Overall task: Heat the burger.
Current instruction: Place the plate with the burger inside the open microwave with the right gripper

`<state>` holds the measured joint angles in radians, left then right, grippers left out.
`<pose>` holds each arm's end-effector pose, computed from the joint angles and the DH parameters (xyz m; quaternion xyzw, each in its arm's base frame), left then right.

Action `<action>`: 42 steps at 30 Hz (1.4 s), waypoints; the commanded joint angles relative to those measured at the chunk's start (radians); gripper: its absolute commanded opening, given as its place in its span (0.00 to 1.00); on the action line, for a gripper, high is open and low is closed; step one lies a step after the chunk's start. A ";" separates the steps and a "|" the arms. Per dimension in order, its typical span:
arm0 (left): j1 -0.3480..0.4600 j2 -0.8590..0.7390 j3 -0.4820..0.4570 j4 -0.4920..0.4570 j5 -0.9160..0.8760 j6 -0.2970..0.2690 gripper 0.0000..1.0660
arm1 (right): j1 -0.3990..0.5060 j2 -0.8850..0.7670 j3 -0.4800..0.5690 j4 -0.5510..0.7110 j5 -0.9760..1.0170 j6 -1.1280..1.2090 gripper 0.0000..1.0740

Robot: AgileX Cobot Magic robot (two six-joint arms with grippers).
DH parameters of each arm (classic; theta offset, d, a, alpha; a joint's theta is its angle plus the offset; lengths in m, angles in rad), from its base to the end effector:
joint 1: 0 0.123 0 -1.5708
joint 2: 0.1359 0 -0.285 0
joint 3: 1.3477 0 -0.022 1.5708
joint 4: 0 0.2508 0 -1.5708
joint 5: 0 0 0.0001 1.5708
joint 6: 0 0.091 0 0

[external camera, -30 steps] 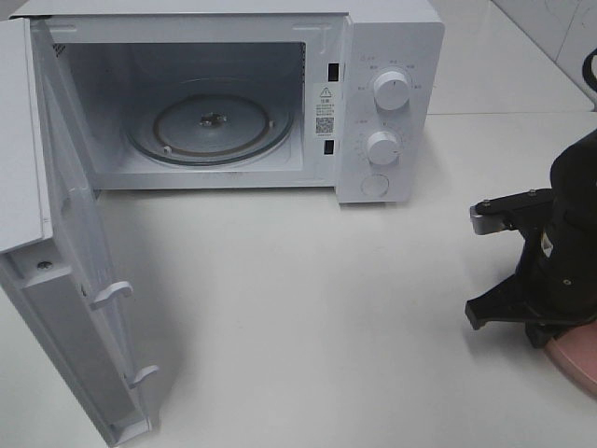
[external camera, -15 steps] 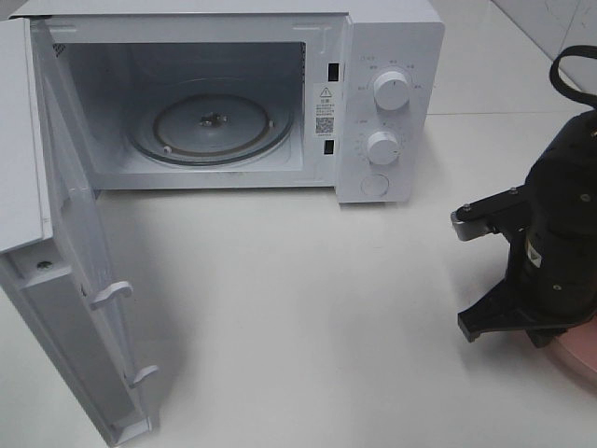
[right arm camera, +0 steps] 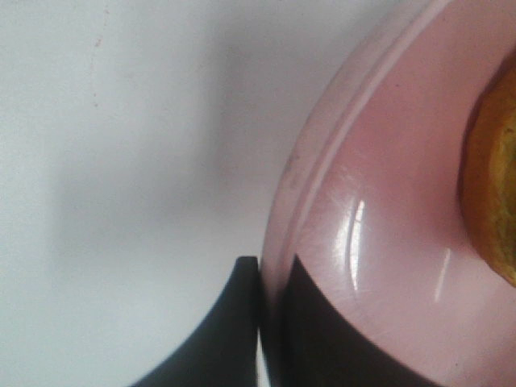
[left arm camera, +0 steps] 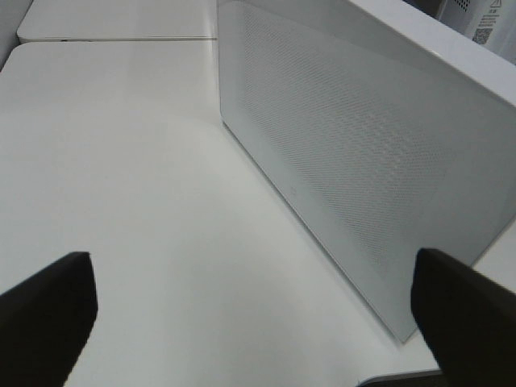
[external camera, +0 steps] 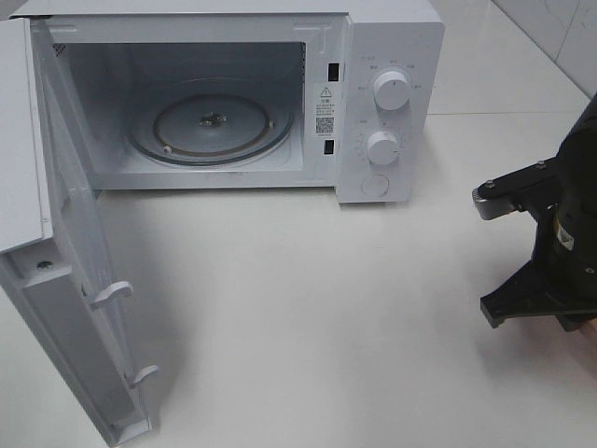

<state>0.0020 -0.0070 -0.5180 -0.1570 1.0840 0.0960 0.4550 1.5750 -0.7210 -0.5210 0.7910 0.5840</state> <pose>-0.0096 -0.0126 0.2811 0.0449 0.8490 -0.0527 0.5239 0.2322 0.0777 0.1622 -0.1173 0.9758 -0.1569 0.0970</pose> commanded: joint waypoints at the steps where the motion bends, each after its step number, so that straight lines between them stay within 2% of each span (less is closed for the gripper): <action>1: -0.005 -0.015 0.003 -0.002 -0.016 -0.002 0.92 | 0.015 -0.025 0.005 -0.047 0.054 0.010 0.00; 9: -0.005 -0.015 0.003 -0.002 -0.016 -0.002 0.92 | 0.074 -0.057 0.005 -0.069 0.111 0.025 0.00; 25: -0.005 -0.015 0.003 -0.002 -0.016 -0.002 0.92 | 0.291 -0.062 0.008 -0.074 0.248 0.105 0.00; 33: -0.005 -0.015 0.003 -0.002 -0.016 -0.002 0.92 | 0.396 -0.062 0.060 -0.064 0.271 0.143 0.00; 42: -0.005 -0.015 0.003 -0.002 -0.016 -0.002 0.92 | 0.497 -0.062 0.070 -0.070 0.265 0.131 0.00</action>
<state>0.0020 -0.0070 -0.5180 -0.1570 1.0840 0.0960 0.9290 1.5200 -0.6540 -0.5370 1.0160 0.7140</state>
